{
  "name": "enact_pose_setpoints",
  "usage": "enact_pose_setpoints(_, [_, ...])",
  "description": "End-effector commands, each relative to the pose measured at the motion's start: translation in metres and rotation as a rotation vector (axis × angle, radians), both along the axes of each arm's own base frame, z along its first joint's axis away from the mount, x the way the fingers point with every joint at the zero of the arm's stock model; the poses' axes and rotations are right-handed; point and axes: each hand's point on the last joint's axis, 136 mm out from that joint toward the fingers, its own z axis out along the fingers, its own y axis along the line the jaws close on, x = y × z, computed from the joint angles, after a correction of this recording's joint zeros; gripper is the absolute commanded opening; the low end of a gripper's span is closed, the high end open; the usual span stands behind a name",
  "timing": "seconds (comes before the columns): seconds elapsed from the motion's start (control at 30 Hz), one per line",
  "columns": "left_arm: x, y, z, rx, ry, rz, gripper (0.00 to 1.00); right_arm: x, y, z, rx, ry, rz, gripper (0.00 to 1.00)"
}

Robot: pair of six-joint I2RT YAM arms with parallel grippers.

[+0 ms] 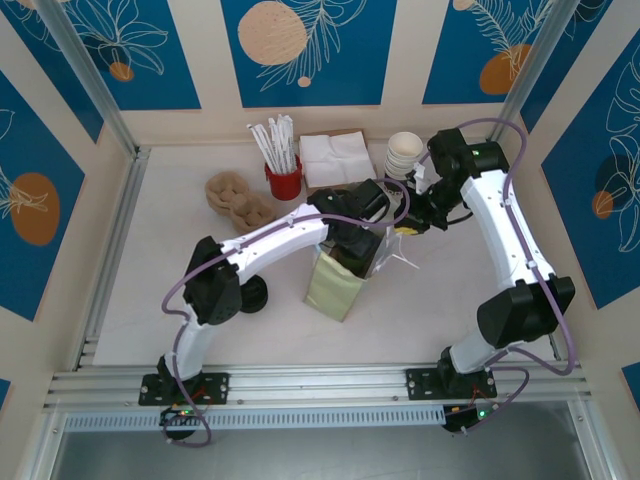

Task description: Pack the takeout coffee

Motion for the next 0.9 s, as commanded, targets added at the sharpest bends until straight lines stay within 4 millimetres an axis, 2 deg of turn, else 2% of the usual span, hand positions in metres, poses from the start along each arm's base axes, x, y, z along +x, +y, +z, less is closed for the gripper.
enact_pose_setpoints(0.0, [-0.001,0.008,-0.023,0.083,0.024,0.019,0.61,-0.010,0.004,0.012,0.043,0.063,-0.043,0.00])
enact_pose_setpoints(0.47, [0.000,0.005,-0.050,0.115,0.056,0.011,0.61,-0.004,0.024,0.029,0.123,-0.001,-0.023,0.00])
enact_pose_setpoints(0.6, [0.000,0.003,-0.057,0.119,0.063,0.008,0.61,-0.007,0.031,0.030,0.129,0.000,-0.006,0.00])
enact_pose_setpoints(0.87, [0.002,0.005,-0.072,0.115,0.081,0.015,0.61,-0.012,0.031,0.027,0.118,0.006,-0.009,0.00])
